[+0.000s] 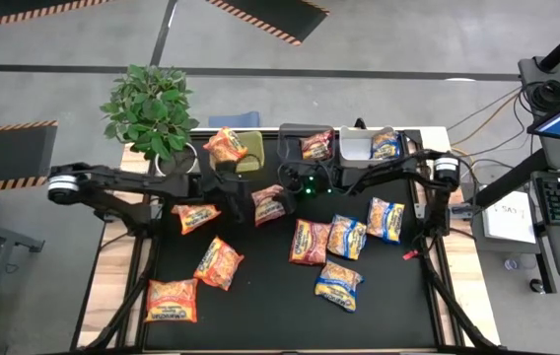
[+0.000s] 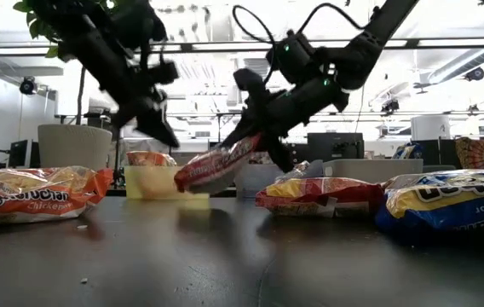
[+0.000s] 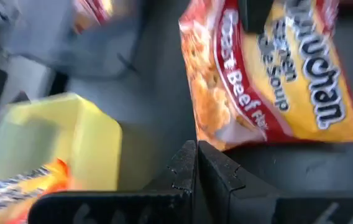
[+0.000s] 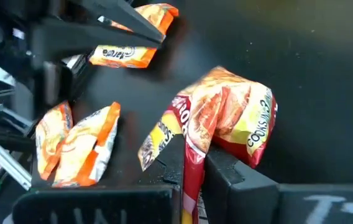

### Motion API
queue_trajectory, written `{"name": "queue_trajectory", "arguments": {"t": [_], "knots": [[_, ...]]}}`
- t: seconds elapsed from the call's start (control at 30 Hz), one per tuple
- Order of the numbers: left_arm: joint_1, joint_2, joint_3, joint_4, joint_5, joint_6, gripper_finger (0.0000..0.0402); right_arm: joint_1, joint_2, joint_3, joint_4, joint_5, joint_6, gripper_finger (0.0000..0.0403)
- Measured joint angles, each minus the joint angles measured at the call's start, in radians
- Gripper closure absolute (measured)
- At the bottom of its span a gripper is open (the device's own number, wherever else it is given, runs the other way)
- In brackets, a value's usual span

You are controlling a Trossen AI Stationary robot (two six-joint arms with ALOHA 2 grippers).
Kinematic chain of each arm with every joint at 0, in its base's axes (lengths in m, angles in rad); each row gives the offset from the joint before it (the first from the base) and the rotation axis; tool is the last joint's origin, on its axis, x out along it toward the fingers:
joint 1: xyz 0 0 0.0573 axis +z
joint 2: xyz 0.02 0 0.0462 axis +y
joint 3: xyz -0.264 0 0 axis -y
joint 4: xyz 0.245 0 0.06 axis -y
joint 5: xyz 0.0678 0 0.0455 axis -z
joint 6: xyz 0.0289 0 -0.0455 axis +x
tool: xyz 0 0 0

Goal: Sort Maruchan noodles
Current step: Put the top red noodle pack into the black bin

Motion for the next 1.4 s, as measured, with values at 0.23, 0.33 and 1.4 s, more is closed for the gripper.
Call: {"name": "queue_trajectory", "arguments": {"t": [0.23, 0.33, 1.4], "knots": [[0.000, -0.187, -0.001, 0.084, 0.002, 0.067, 0.0402, -0.003, -0.113, 0.119, -0.268, 0.036, -0.071, 0.0384], [0.000, -0.242, -0.001, 0.136, 0.002, 0.109, 0.0402, -0.005, -0.131, 0.226, -0.445, 0.087, -0.128, 0.0384], [0.028, -0.192, -0.003, 0.271, 0.001, 0.214, 0.0402, -0.335, 0.031, 0.737, -1.207, 0.296, -0.305, 0.0385]]}}
